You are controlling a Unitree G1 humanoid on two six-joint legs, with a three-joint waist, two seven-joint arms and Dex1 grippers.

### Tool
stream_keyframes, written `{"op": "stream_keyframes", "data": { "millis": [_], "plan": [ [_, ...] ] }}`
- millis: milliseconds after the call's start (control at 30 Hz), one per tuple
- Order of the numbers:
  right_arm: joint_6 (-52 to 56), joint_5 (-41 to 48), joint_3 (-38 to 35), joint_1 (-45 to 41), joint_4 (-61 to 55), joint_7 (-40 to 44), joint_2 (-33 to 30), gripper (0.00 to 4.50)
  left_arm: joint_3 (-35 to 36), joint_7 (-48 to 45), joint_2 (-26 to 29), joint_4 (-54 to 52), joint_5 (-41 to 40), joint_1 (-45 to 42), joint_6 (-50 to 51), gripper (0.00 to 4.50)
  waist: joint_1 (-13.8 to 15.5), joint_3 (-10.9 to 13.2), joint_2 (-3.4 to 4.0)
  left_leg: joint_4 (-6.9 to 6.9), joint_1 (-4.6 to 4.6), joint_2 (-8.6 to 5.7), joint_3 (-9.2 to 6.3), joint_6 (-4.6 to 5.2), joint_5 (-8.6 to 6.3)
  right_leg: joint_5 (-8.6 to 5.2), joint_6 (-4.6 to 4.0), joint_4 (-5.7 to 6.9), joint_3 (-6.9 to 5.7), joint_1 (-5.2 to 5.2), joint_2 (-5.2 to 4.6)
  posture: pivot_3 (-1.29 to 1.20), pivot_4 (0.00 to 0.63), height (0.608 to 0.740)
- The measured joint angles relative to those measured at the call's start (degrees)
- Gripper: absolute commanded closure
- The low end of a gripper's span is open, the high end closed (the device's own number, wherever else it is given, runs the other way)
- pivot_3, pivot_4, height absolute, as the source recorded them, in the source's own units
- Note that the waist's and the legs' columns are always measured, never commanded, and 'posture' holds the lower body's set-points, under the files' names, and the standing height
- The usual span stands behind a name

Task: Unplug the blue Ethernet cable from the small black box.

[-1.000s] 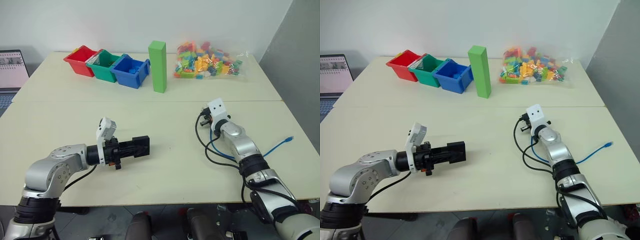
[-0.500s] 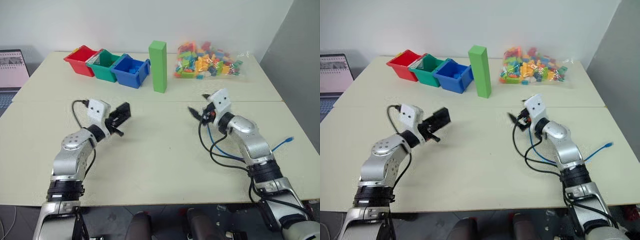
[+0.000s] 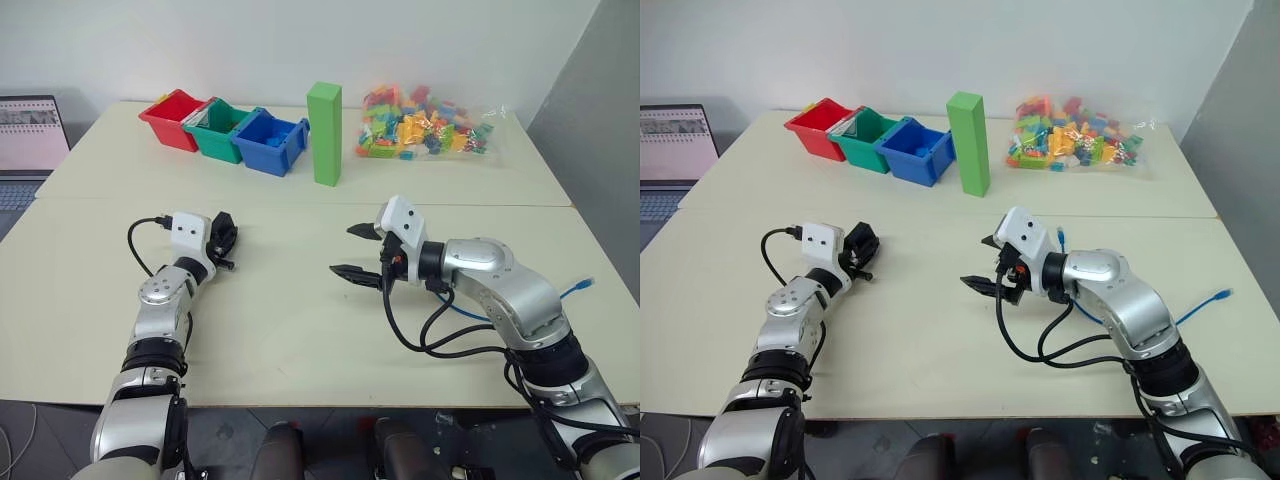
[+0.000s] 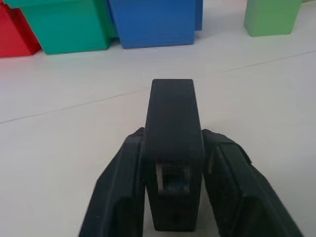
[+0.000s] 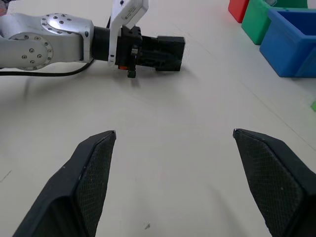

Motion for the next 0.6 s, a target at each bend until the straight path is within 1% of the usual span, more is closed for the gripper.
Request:
{"op": "stream_keyframes", "data": {
  "millis": [133, 267, 300, 433, 533, 600],
  "plan": [
    [1.3, 0.0, -0.1, -0.1, 0.0, -0.7, 0.0, 0.47, 0.8, -1.0, 0.0, -0.9, -0.8, 1.4, 0.1, 0.99, 0.0, 0.0, 0.0, 0.0, 0.01, 0.0, 0.0, 0.0, 0.0, 0.0, 0.0, 0.0, 0.01, 0.0, 0.0, 0.0, 0.15, 0.74],
    [1.6, 0.0, -0.1, -0.2, 0.0, -0.7, 0.0, 0.47, 1.6, -1.4, 0.0, -4.1, -1.2, 3.6, 1.4, 0.15, -0.1, 0.0, 0.0, 0.0, 0.01, 0.01, 0.0, 0.0, 0.0, 0.0, 0.0, 0.01, 0.01, 0.0, 0.0, 0.0, 0.15, 0.74],
    [1.6, 0.0, -0.1, -0.2, -0.1, -0.7, -0.1, 0.47, 1.9, -1.5, 0.1, -6.7, -1.5, 5.4, 2.1, 0.05, -0.3, 0.0, 0.0, -0.01, 0.02, 0.03, 0.03, 0.0, 0.0, 0.0, 0.0, 0.01, 0.05, 0.0, 0.0, 0.0, 0.15, 0.74],
    [1.7, 0.0, -0.3, 0.3, -0.2, -0.8, -0.4, 0.47, 2.4, -1.1, 1.4, -17.3, -2.3, 12.4, 7.4, 0.05, -0.4, 0.0, 0.0, -0.03, 0.02, 0.06, -0.01, -0.01, 0.0, 0.0, -0.01, 0.02, 0.03, -0.01, 0.0, 0.0, 0.15, 0.74],
    [1.4, 0.0, -1.5, 3.4, -0.7, -0.9, -1.5, 0.47, 2.6, -1.0, 4.0, -29.1, -2.5, 19.6, 14.5, 0.05, -0.4, 0.0, 0.0, -0.03, 0.02, 0.04, -0.01, -0.01, 0.0, -0.01, -0.01, 0.02, 0.03, -0.01, -0.03, 0.0, 0.15, 0.74],
    [1.0, 0.2, -2.9, 5.8, -1.0, -0.7, -2.5, 0.47, 2.9, -1.4, 7.1, -36.9, -2.7, 23.5, 19.6, 0.05, -0.3, 0.0, -0.04, -0.03, 0.02, 0.06, -0.04, -0.01, 0.0, -0.01, 0.0, 0.0, 0.02, 0.0, -0.02, 0.0, 0.15, 0.74]
  ]
}}
